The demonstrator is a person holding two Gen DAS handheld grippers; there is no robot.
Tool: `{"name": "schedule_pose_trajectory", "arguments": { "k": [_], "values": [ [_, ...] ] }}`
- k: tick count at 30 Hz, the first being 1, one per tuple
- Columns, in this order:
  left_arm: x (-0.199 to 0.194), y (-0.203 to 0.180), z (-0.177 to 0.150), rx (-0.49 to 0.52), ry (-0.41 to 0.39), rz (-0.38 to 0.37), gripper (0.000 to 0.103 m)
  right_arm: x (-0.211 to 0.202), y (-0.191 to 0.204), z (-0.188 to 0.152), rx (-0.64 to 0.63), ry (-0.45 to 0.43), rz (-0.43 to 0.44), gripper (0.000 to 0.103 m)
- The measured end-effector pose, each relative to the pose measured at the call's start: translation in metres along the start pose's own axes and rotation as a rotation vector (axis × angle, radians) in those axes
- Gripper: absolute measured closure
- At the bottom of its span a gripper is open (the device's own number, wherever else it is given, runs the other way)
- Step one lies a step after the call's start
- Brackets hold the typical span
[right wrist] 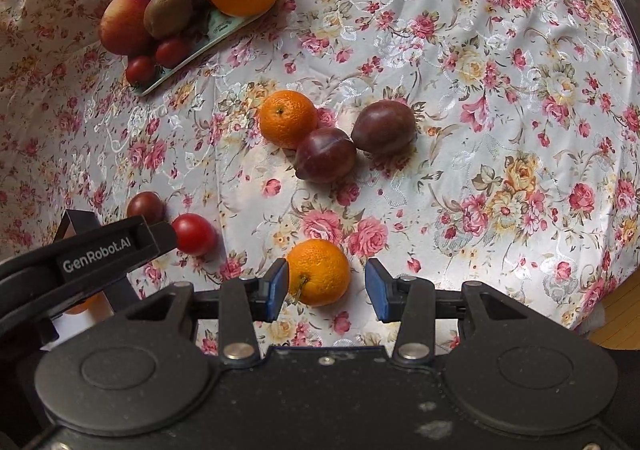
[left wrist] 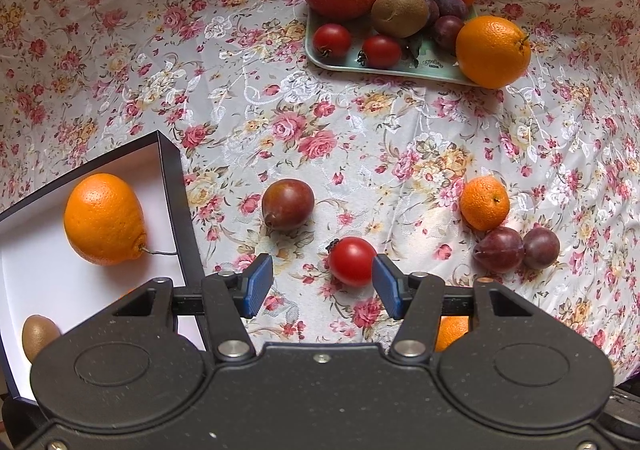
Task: Organize fruits
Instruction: 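Grasp the small mandarin with the right tool while the left tool grasps the red tomato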
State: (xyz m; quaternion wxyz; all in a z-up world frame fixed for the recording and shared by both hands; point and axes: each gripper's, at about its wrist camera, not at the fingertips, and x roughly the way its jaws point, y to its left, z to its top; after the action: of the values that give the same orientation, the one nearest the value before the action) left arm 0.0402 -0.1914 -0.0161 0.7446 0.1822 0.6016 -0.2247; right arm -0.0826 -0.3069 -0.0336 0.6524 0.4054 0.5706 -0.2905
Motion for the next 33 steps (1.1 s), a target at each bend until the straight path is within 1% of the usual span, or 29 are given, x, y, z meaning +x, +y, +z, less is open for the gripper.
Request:
{"name": "schedule_pose_trajectory", "arguments": {
  "k": [4,9,12,16,19,23,29,33],
  "values": [
    [0.003,0.007,0.004,-0.013,0.003,0.009,0.042,0.013,0.007,0.003,-0.008,0.026,-0.023,0.058],
    [0.005,0.015,0.010,-0.023,0.007,0.002,0.042,0.022,0.018,0.003,-0.045,0.027,-0.032,0.058],
    [0.006,0.016,0.013,-0.026,0.010,-0.003,0.042,0.030,0.022,0.002,-0.057,0.047,-0.061,0.056],
    [0.009,0.015,0.014,-0.020,0.017,-0.011,0.042,0.037,0.023,0.001,-0.071,0.062,-0.082,0.058],
    [0.010,0.011,0.014,-0.008,0.022,-0.010,0.042,0.034,0.024,-0.001,-0.102,0.047,-0.091,0.058],
    [0.014,0.007,0.012,-0.001,0.039,-0.030,0.042,0.025,0.021,0.001,-0.114,0.018,-0.087,0.058],
    [0.023,-0.006,0.010,0.018,0.060,-0.025,0.042,0.004,-0.001,0.014,-0.065,-0.022,-0.057,0.058],
    [0.032,-0.014,0.009,0.018,0.084,-0.022,0.042,-0.004,-0.021,0.023,-0.019,-0.041,-0.060,0.059]
  ]
}}
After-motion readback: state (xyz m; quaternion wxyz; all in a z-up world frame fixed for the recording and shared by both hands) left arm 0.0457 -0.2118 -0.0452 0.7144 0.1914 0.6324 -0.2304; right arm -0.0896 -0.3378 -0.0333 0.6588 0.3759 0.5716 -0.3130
